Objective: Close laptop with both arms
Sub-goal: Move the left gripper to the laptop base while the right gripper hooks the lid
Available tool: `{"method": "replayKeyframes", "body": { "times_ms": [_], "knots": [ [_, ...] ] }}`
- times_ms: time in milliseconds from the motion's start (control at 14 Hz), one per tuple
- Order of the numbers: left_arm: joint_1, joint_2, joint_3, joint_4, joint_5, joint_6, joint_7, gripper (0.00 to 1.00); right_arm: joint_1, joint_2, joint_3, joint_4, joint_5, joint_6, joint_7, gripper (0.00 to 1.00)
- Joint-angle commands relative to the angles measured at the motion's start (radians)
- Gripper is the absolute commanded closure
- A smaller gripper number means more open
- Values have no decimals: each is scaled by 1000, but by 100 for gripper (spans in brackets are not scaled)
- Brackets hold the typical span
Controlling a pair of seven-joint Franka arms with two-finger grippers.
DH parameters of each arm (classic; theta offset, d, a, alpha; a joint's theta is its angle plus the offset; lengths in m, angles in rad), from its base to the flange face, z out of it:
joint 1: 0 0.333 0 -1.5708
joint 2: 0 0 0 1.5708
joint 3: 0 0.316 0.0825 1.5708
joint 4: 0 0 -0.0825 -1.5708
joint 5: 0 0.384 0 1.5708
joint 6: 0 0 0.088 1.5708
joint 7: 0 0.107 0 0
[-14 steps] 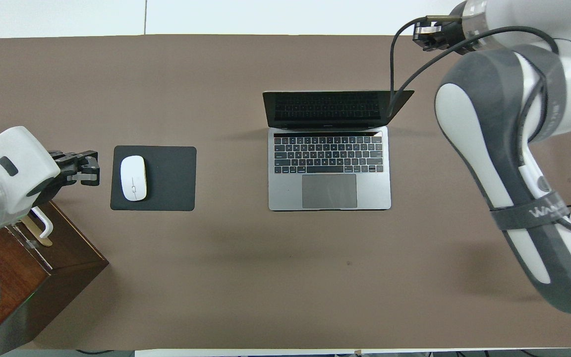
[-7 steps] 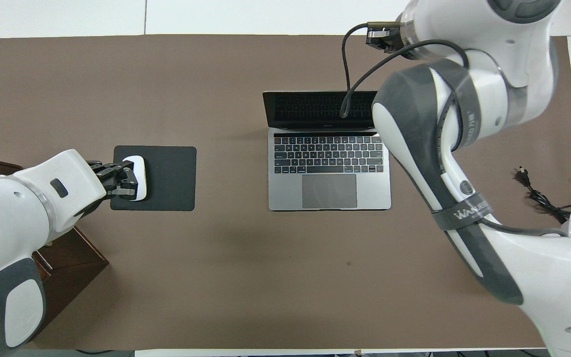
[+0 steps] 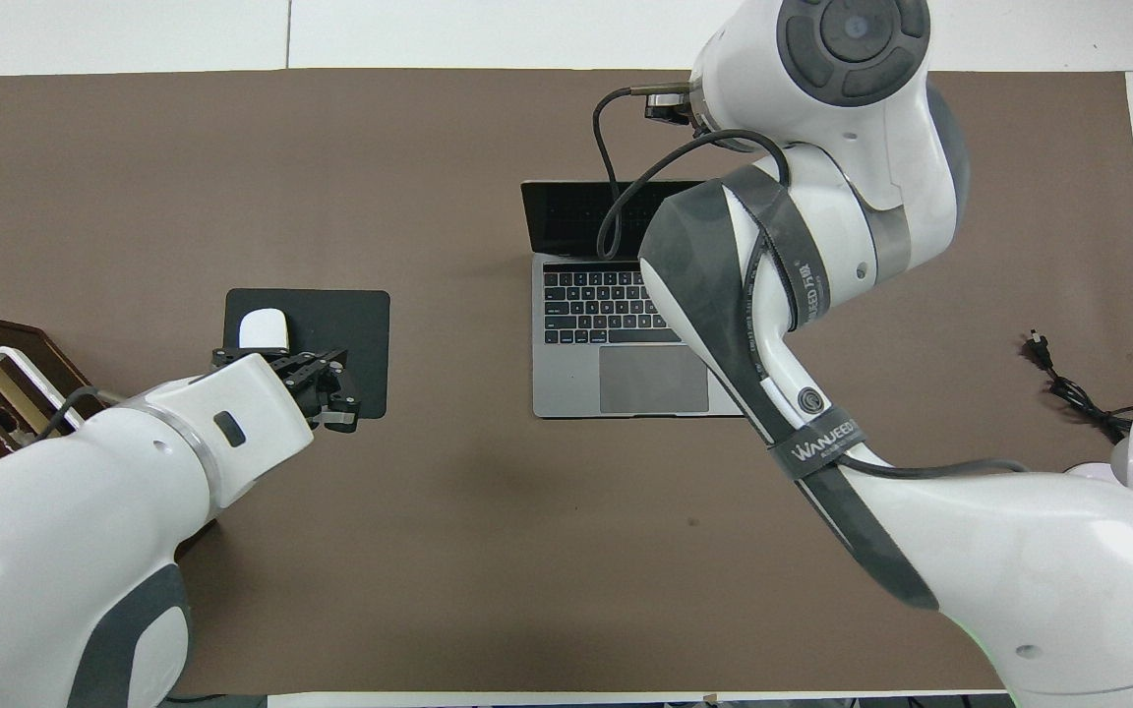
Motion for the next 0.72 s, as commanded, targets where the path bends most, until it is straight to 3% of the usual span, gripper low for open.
{"method": "replayKeyframes", "body": {
  "times_ms": [0, 644],
  "knots": [
    [-41, -12, 13, -52, -14, 83, -10, 100, -17, 18, 6, 28, -23, 20, 16, 100],
    [-130, 237, 13, -51, -14, 402, -47, 100, -43, 27, 7, 15, -2, 49, -37, 100]
  ]
}}
